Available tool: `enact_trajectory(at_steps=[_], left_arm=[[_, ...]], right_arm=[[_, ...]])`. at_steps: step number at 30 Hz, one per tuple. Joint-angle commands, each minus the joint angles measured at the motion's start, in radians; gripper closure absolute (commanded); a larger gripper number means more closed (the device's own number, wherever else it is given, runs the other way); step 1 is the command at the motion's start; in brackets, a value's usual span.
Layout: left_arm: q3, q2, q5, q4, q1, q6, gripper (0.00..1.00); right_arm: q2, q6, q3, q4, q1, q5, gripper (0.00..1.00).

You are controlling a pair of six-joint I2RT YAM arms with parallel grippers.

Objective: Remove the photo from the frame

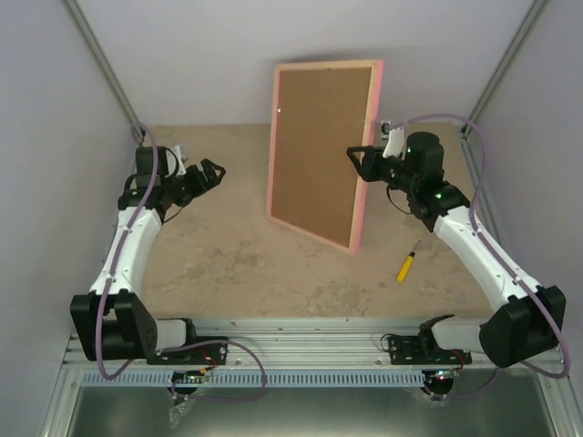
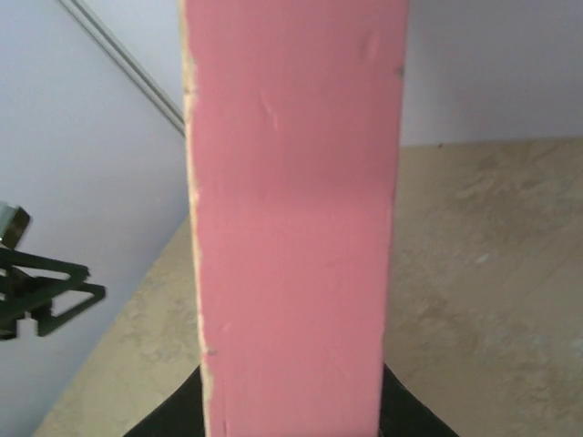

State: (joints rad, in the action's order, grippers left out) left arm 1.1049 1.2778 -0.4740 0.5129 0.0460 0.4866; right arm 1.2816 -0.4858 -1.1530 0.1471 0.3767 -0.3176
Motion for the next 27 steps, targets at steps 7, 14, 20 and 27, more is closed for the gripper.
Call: enact_trajectory(at_steps=[7,14,20,27], left_arm=[[-0.115,0.106,-0.034,0.027,-0.003,-0.068,0.00],[-0.150,0.203,0.039,0.059,-0.035,-0.106,0.04],[-0.181,0.262,0.062,0.036,-0.073,-0.118,0.08],[-0.190,0.318,0.064,0.022,-0.081,-0.125,0.17]], right_arm=[[0.136,-0.183,0.041,-0.190,-0.082,-0.307,0.99],[0.289,-0.191,0.039,-0.214,-0.116,-0.411,1.00],[0.440,-0.181,0.033,-0.215,-0.152,-0.492,1.00],[0.617,-0.121,-0.041,-0.184,-0.171,-0.555,1.00]])
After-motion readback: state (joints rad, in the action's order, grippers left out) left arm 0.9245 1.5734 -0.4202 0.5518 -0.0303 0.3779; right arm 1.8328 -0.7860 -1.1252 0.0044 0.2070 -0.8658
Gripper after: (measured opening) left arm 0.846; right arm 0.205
